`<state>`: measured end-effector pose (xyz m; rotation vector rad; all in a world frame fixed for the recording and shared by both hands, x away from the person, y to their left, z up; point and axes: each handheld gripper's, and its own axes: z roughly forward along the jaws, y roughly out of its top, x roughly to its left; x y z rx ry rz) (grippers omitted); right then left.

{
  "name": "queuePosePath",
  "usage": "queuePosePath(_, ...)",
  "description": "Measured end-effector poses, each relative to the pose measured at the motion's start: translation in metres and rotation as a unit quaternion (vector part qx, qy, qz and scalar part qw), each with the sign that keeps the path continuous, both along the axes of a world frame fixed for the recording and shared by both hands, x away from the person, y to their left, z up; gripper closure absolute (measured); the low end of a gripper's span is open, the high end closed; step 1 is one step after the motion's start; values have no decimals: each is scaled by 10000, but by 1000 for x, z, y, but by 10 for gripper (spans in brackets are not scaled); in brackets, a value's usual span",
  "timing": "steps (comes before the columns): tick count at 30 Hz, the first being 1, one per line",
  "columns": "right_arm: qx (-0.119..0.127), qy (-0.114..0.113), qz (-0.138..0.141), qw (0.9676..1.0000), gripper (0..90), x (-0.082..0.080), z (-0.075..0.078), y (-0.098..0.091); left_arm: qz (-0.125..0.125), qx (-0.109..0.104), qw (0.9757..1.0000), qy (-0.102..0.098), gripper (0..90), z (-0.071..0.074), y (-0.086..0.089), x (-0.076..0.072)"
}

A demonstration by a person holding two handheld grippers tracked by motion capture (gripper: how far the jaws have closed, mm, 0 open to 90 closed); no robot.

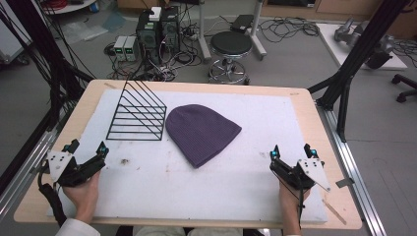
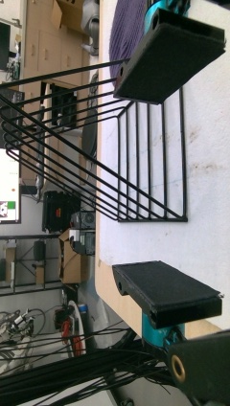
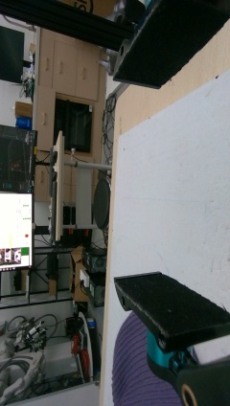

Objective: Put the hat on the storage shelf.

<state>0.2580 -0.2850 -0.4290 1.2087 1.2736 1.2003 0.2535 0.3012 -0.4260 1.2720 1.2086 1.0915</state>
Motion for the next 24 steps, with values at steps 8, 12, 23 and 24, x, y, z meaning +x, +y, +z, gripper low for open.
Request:
queuePosePath(8, 19, 91, 78, 9999, 44, 1, -1, 0, -36, -29, 10000, 8, 151, -1, 1, 0)
queuePosePath(12, 98, 113, 86, 9999, 43, 1, -1, 0, -29, -53, 10000, 10, 151, -1, 2, 0)
queuePosePath(23, 70, 208, 254, 9994, 41, 4, 0, 5, -74, -12, 10000, 31, 151, -1, 1, 1)
queuePosePath(24, 109, 229, 298, 9992, 41, 4, 2, 6, -89, -19, 9999, 52, 151, -1, 1, 1)
